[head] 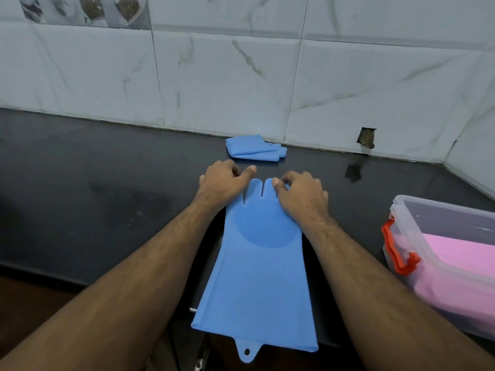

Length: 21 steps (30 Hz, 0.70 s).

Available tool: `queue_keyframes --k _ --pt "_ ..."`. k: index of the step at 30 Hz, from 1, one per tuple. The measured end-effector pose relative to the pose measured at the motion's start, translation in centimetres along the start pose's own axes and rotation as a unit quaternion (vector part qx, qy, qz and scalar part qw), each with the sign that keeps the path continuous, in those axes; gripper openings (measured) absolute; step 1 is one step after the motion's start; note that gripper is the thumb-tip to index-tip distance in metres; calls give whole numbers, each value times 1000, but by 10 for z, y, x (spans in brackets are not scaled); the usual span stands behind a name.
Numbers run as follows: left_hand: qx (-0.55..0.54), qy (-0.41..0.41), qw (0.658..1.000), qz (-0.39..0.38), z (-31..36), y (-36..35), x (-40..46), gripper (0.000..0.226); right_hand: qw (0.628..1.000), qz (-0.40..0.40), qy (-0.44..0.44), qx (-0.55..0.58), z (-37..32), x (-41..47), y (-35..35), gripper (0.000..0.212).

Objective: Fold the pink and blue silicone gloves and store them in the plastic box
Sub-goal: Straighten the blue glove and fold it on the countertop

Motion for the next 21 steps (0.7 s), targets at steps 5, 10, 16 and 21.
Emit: queue_keyframes --k 5,10,16,21 --pt "7 -8 1000 8 -10 -17 43 32 998 29 -26 46 3 21 -1 45" --pt "139 -117 982 -50 6 -53 86 29 994 35 32 -102 -7 34 -5 37" --pt "223 -201 944 -137 21 -92 114 40 991 22 37 -124 -4 37 -14 37" --pt "271 -200 933 -125 21 -94 115 41 991 19 33 -128 -3 38 -16 37"
Point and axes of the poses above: each hand's wrist, its own x-axis towards the middle knuckle, its own y-axis out of the back of the hand, z = x × y, the point moved 9 cm from there along x, towards the middle knuckle, and after that the axes turned 2 degrees about -x, right-handed, at the moved point
